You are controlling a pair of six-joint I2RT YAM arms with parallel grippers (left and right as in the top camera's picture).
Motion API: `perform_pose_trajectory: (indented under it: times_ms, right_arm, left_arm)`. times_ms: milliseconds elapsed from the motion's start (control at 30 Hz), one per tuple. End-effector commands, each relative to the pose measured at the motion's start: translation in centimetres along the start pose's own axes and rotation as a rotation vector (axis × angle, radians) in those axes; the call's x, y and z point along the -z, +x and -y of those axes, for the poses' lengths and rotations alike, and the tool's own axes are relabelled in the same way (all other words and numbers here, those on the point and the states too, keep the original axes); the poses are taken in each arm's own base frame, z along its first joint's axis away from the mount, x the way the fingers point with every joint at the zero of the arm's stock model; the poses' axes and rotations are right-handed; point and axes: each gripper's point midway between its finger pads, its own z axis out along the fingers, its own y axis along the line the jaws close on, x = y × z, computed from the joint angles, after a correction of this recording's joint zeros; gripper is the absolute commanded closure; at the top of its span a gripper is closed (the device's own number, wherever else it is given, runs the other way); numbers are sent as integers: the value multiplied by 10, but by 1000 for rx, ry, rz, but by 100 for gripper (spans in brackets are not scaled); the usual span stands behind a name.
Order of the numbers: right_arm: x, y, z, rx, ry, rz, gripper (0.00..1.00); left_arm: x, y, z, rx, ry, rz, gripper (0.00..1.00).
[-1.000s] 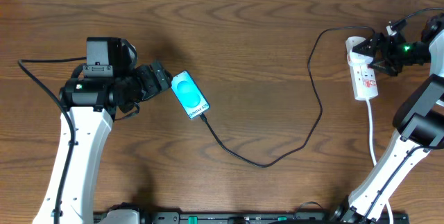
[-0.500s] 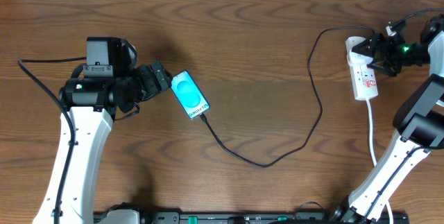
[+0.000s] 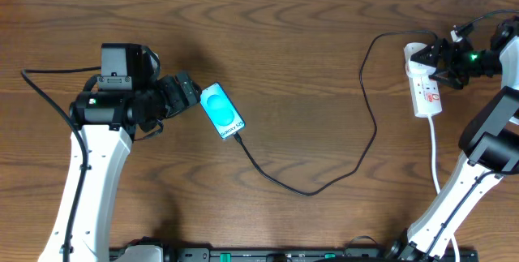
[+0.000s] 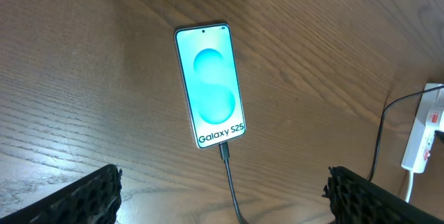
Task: Plug charger to phone and switch on socket
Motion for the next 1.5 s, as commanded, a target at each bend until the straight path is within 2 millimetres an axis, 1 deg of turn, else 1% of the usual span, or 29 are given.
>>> perform_pose_trajectory:
  times_ms: [0, 267, 433, 633, 1267, 1467]
  right_arm:
    - [-40, 21, 17, -7, 42, -104, 1]
    - [-37, 20, 21, -20, 43, -97, 1]
    - [-25, 17, 31, -49, 57, -79, 1]
    - [-13, 16, 36, -72, 58, -68, 1]
    - [4, 9, 27, -67, 61, -51, 1]
    - [9, 3, 24, -51, 68, -33, 1]
  left_arm:
    - [1, -3, -2, 1, -13, 9, 5]
    - [1, -3, -2, 1, -13, 9, 5]
    - [1, -3, -2, 1, -13, 9, 5]
    - [1, -3, -2, 1, -12, 9, 5]
    - [1, -3, -2, 1, -13, 9, 5]
    - [1, -3, -2, 2, -13, 9, 5]
